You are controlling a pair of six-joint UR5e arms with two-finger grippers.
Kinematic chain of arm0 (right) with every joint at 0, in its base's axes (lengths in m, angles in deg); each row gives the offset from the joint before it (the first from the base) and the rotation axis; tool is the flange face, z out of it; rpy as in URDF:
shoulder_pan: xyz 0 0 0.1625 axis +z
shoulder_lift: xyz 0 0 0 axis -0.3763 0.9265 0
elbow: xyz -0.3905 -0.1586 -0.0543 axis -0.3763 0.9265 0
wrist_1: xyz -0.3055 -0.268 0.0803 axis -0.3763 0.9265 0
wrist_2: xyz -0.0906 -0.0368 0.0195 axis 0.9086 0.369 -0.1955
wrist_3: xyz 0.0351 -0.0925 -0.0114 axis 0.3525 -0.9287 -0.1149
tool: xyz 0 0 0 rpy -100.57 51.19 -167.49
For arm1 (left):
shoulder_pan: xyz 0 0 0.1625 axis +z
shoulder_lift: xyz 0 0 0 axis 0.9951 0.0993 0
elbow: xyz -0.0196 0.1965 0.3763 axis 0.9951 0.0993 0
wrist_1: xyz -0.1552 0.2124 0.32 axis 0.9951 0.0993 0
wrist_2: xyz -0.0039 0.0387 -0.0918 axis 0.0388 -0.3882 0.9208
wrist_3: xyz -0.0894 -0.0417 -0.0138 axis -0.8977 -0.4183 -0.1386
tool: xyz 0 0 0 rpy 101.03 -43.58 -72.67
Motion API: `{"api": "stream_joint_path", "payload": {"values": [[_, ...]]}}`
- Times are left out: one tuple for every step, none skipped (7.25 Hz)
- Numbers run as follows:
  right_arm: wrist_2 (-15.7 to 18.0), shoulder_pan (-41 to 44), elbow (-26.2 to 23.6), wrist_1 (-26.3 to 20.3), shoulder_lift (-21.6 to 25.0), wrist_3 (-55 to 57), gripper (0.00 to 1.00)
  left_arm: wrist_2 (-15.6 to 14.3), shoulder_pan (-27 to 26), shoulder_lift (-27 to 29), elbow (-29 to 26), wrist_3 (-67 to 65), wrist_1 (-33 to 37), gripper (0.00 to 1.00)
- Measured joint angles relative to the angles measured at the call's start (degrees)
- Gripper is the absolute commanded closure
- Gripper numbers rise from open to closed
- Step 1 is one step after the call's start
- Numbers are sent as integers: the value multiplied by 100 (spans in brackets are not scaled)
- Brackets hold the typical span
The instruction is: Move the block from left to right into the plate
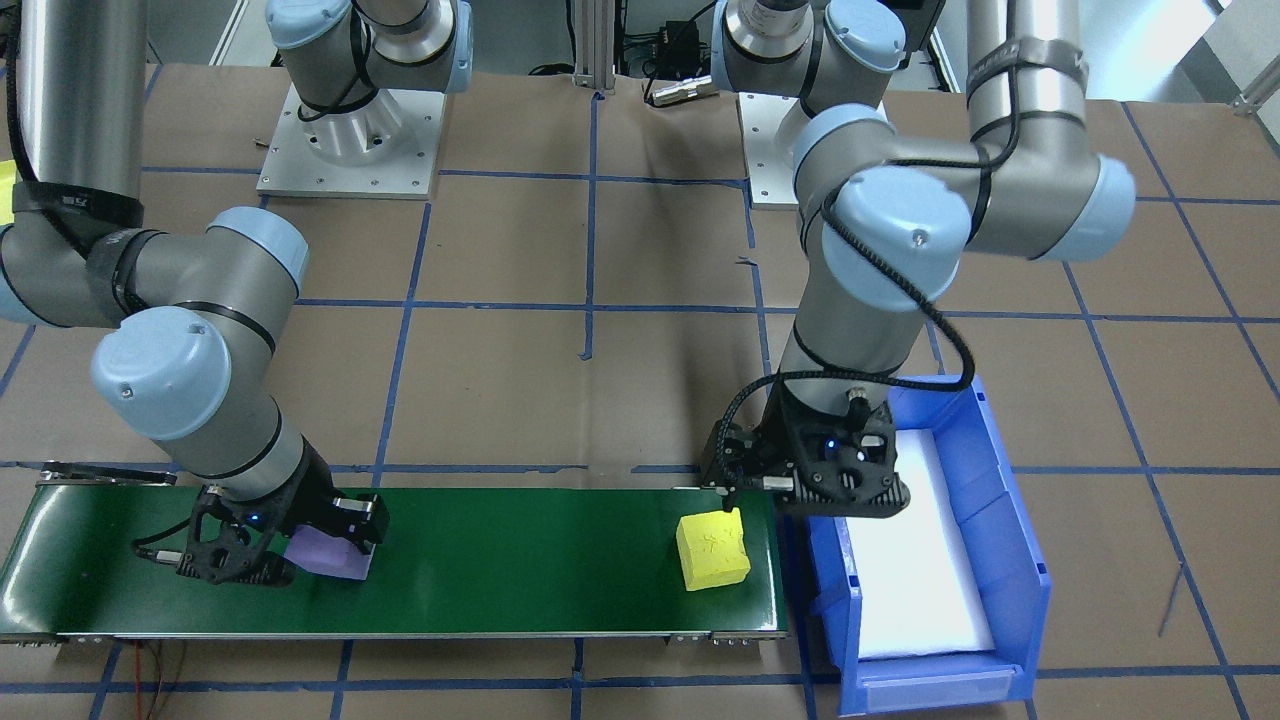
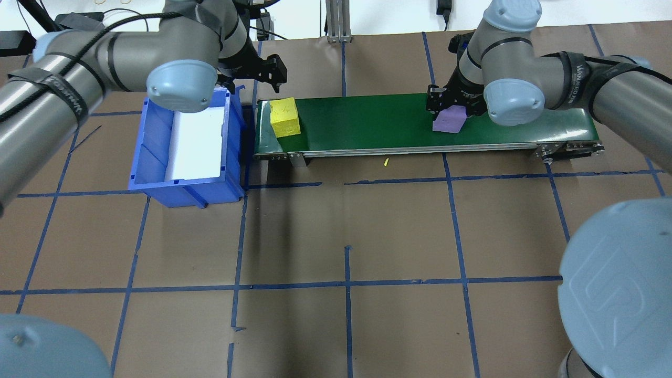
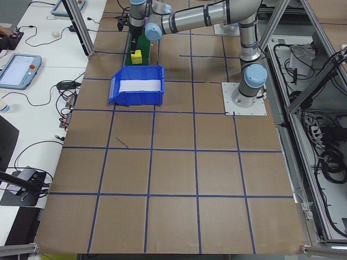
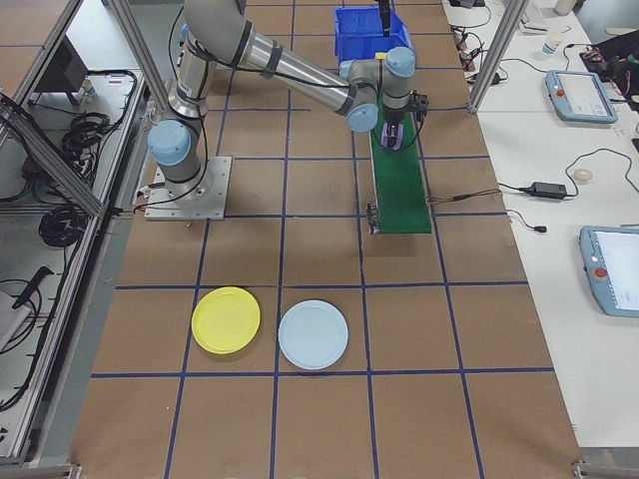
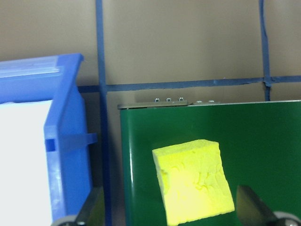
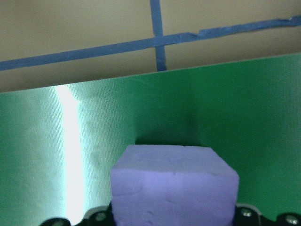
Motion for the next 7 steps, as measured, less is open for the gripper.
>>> {"api": "stream_joint_path", "payload": {"values": [[300,-120,16,-151,177,-652,63,-75,34,-374,-16,4,443,0],[665,-389,-36,-373,492,-1545,63,-262,65,-756,28,8,891,0],[1027,-821,-183,-656,875,-2573,64,-475,79,-1090,83,17,1267,0],[1326,-1455,-410,-992,1238,-3682,64,-564,93,-1281,113,35,1462,0],[1466,-2246,-606,-1151,1459,-4821,64,-562,124,-1360,131,86,1572,0],[1491,-3115,-723,-1056,1522,-5971,65,-474,210,-1419,138,171,1710,0],[1466,-3903,-783,-758,1444,-7076,64,-355,404,-1504,158,325,1922,0]]}}
